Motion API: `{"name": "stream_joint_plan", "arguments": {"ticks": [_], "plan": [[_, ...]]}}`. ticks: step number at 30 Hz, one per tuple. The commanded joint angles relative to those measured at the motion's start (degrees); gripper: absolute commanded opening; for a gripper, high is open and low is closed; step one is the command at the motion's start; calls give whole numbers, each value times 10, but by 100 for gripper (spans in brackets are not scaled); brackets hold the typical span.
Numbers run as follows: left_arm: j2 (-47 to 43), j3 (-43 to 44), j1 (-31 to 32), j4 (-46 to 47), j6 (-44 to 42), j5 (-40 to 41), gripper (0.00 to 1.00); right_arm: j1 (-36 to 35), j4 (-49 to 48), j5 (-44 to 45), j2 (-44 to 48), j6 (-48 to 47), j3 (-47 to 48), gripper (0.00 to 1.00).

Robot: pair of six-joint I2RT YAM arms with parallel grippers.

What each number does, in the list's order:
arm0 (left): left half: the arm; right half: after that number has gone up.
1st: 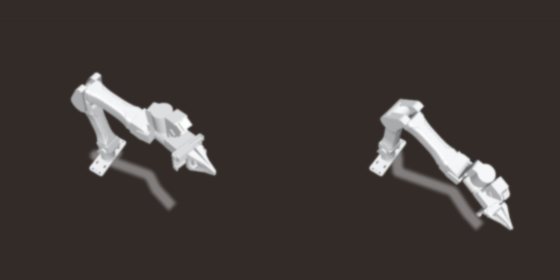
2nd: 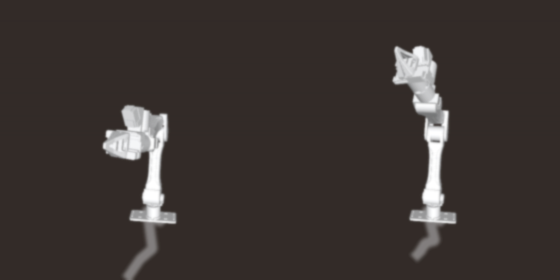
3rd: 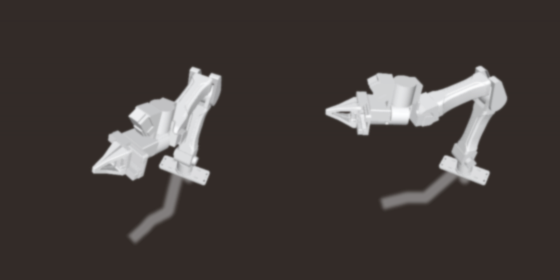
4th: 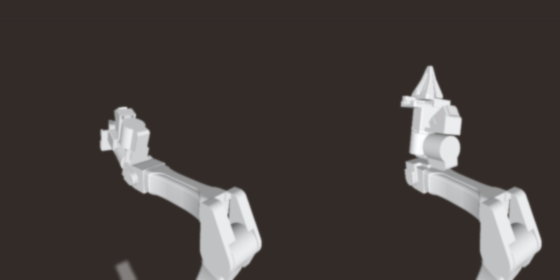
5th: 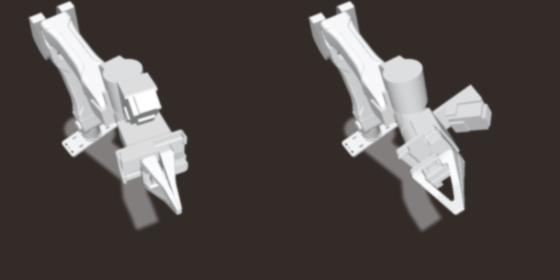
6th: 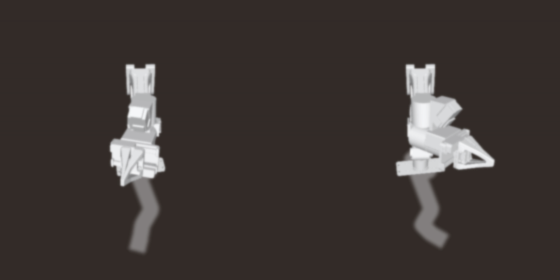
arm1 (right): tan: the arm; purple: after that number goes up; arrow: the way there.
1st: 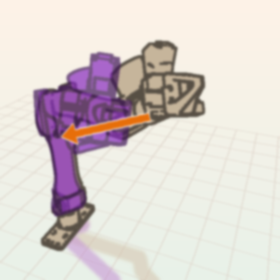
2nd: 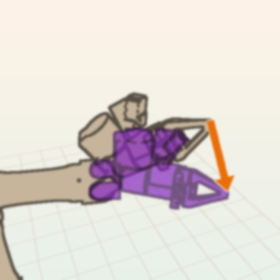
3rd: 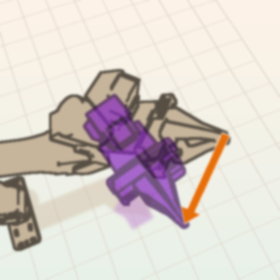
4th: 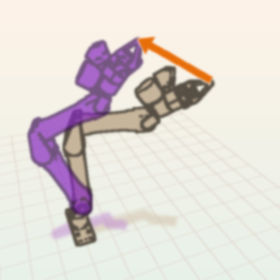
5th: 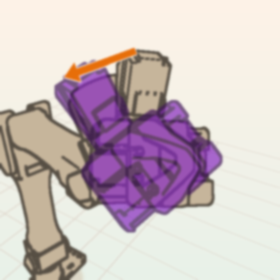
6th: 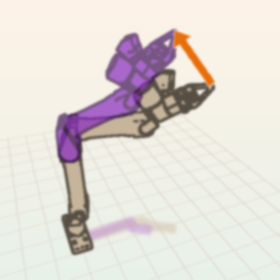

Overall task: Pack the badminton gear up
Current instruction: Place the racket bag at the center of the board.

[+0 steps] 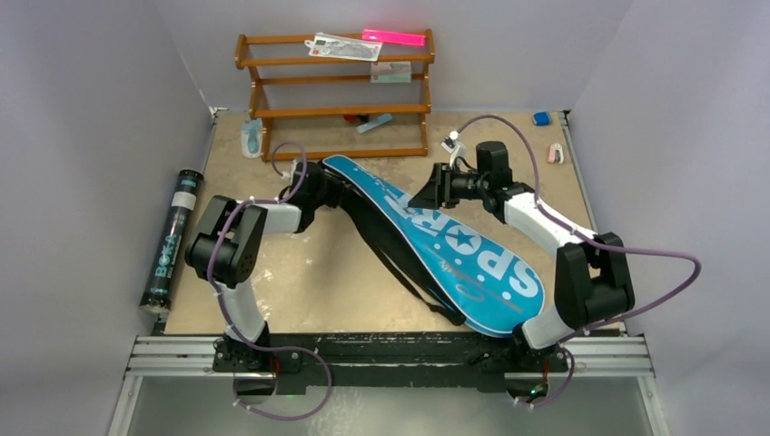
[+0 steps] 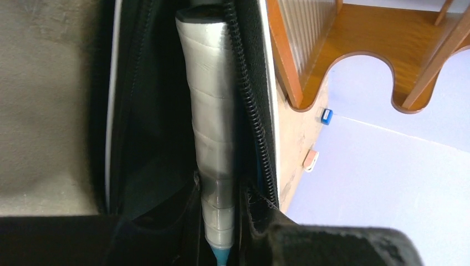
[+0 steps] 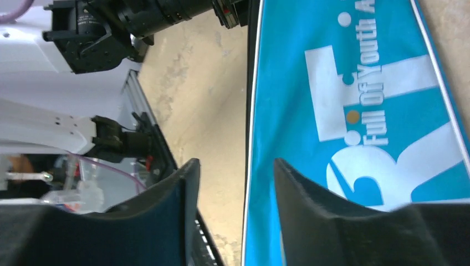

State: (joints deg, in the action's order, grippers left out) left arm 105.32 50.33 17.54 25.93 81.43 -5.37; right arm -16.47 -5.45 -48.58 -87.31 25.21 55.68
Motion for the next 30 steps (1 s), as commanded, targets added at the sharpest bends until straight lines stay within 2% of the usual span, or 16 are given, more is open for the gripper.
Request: {"name": "stream_joint_plan", "arguments": {"ticks": [1, 4, 6, 10, 12, 15, 19, 24, 26, 30], "plan": [[17, 2, 1, 55, -16, -12, 0, -41, 77, 21, -11, -93, 72, 59], [39, 12, 1, 63, -33, -14, 0, -84, 129, 112, -22, -130, 103, 61], [52, 26, 1, 58, -52, -25, 5, -104, 151, 170, -29, -148, 112, 61], [59, 56, -1, 17, -123, -52, 31, -147, 169, 278, -44, -179, 107, 62], [49, 55, -6, -4, -147, -75, 47, -162, 171, 296, -53, -185, 102, 61], [10, 42, -8, -43, -181, -77, 55, -178, 149, 302, -52, -180, 87, 62], [-56, 57, -8, -171, -232, -41, 69, -191, 135, 311, -55, -181, 79, 62], [-103, 90, -12, -347, -295, 7, 71, -221, 126, 353, -58, -194, 68, 60], [-128, 75, -16, -376, -297, 18, 70, -234, 120, 366, -68, -197, 66, 59], [-178, 22, -44, -375, -288, 25, 68, -261, 121, 405, -95, -200, 74, 56]]}}
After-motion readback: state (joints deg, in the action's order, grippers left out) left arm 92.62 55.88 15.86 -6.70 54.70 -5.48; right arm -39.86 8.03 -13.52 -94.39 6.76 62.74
